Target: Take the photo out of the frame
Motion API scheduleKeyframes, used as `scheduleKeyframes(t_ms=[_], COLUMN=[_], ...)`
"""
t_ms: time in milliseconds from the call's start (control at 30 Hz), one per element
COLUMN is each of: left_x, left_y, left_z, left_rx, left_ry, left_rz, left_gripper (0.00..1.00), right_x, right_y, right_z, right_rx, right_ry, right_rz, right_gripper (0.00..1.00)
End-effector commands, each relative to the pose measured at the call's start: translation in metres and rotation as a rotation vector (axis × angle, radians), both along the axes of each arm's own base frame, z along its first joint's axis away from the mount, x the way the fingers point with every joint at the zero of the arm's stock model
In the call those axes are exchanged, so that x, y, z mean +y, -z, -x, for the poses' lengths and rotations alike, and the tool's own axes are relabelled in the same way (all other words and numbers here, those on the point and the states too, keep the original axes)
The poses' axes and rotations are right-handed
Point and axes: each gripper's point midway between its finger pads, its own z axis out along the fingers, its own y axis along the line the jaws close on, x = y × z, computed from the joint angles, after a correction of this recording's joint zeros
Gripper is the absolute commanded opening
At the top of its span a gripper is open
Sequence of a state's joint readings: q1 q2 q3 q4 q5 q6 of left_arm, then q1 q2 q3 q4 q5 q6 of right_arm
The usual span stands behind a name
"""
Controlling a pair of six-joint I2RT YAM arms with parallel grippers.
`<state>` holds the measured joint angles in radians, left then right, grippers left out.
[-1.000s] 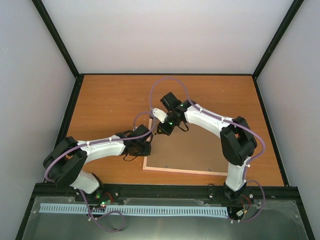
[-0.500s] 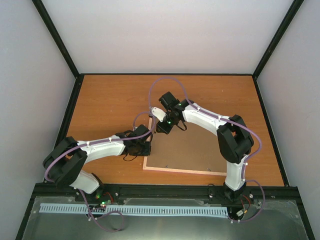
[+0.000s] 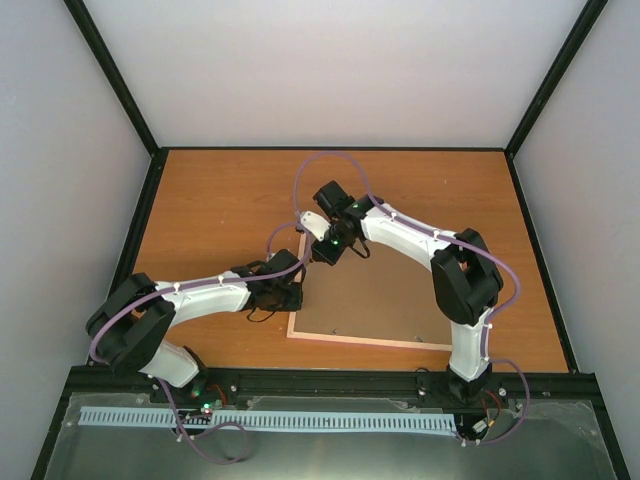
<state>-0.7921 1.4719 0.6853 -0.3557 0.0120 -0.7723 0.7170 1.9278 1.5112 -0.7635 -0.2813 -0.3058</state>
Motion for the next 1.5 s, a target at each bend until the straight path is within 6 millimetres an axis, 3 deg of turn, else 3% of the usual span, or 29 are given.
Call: scheduleKeyframes(t_ms=[0,100,200,367,533,600,733,833,967,1167,1467], left_x=[0.000,0.001,0.003,0.006,0.014,0.018,0.017,0.011,-0.001,-0.044,-0.103], left_y=[0.013,0.014,0.013,0.013,0.005,-0.006,-0.035,-0.059,-0.081,-0.103,-0.081], left_z=[0.008,0.009,0.009,0.007,-0.003,-0.015,-0.039,-0.053,-0.061,-0.044,0.015], left_rx=[0.048,0.053,0.052,0.048,0.021,-0.013,-0.088,-0.139,-0.188,-0.242,-0.158], left_ry=[-0.001,-0.004,-0.010,-0.022,-0.038,-0.053,-0.054,-0.032,0.036,0.208,0.412], left_rz=[0.015,0.010,0.004,-0.003,-0.020,-0.024,-0.019,-0.028,-0.015,0.039,0.061], left_gripper=[0.01,0.01,0.01,0.01,0.02,0.09,0.45,0.52,0.54,0.49,0.45], right_x=[-0.015,-0.032,-0.048,-0.068,-0.085,-0.097,-0.114,-0.135,-0.158,-0.170,-0.177], right_y=[0.010,0.001,-0.025,-0.059,-0.076,-0.072,-0.059,-0.052,-0.052,-0.061,-0.051], right_z=[-0.009,-0.021,-0.027,-0.025,-0.019,-0.015,0.001,0.005,0.003,-0.007,-0.011], right_rx=[-0.019,-0.085,-0.147,-0.171,-0.197,-0.202,-0.206,-0.244,-0.268,-0.327,-0.352], right_ry=[0.052,0.128,0.174,0.192,0.195,0.207,0.206,0.236,0.302,0.342,0.362], right_rz=[0.099,0.168,0.178,0.145,0.069,0.033,-0.057,-0.078,-0.139,-0.151,-0.122], right_gripper=[0.03,0.03,0.03,0.03,0.03,0.03,0.03,0.03,0.03,0.03,0.03])
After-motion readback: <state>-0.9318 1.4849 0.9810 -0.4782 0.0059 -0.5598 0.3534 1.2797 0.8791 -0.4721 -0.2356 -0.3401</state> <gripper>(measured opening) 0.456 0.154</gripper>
